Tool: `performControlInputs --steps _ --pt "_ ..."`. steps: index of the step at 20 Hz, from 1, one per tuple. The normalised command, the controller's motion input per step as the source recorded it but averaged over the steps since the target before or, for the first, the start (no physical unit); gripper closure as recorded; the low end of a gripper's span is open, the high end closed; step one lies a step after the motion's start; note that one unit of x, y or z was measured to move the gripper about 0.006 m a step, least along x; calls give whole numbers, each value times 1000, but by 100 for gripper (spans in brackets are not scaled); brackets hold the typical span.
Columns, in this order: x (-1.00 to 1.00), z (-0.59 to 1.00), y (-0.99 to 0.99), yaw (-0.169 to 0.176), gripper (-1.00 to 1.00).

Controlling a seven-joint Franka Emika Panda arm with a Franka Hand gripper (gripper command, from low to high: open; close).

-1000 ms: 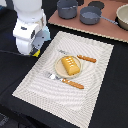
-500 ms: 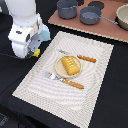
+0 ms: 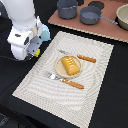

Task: Place the bread, butter, and milk from the table onto the serving area.

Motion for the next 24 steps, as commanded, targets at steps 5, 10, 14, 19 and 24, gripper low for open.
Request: performControlInputs --steps 5,10,14,19,24 --pt "-105 -141 0 19 100" --pt "-316 281 98 118 100" --pt "98 989 -36 42 100" --pt "670 910 -485 1 100" --pt "925 667 -470 -9 100"
